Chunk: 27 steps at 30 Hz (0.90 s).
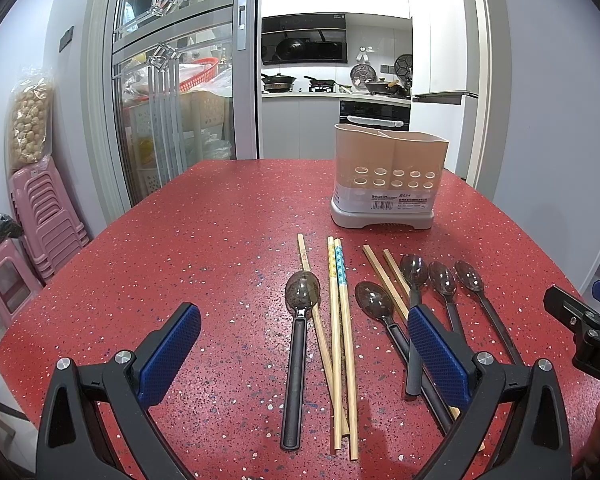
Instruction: Organize utensils
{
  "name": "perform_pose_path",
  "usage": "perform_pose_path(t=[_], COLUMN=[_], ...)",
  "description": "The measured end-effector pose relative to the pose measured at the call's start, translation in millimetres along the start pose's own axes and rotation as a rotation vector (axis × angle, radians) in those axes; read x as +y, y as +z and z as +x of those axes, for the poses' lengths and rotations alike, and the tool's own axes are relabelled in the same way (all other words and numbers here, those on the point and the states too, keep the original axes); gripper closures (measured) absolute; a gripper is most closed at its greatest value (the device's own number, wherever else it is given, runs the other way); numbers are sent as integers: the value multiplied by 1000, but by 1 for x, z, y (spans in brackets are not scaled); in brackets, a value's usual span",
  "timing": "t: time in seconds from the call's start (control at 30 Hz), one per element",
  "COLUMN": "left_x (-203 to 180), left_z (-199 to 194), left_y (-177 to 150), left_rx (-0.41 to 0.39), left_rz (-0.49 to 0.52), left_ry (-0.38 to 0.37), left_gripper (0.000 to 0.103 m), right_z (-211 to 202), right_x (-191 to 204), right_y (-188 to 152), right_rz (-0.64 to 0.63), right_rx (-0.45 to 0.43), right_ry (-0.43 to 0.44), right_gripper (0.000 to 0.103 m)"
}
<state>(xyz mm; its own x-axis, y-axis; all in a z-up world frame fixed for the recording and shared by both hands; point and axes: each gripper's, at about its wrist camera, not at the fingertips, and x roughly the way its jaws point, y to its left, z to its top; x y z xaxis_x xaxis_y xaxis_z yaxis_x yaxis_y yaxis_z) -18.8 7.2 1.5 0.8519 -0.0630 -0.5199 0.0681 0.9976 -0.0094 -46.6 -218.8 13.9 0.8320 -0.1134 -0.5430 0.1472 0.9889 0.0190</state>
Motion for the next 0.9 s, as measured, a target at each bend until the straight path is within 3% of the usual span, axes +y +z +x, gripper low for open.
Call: perform_pose_path(t=[0.9], left_x=[0], left_z=[-1], left_y=[0], left_rx=[1], left_rz=[1], left_ry=[0], left_gripper=[0], right_z=[0], right_x=[2], right_y=[0], right_rz=[-1], right_rx=[7], right_ry=[1], right_gripper=[0])
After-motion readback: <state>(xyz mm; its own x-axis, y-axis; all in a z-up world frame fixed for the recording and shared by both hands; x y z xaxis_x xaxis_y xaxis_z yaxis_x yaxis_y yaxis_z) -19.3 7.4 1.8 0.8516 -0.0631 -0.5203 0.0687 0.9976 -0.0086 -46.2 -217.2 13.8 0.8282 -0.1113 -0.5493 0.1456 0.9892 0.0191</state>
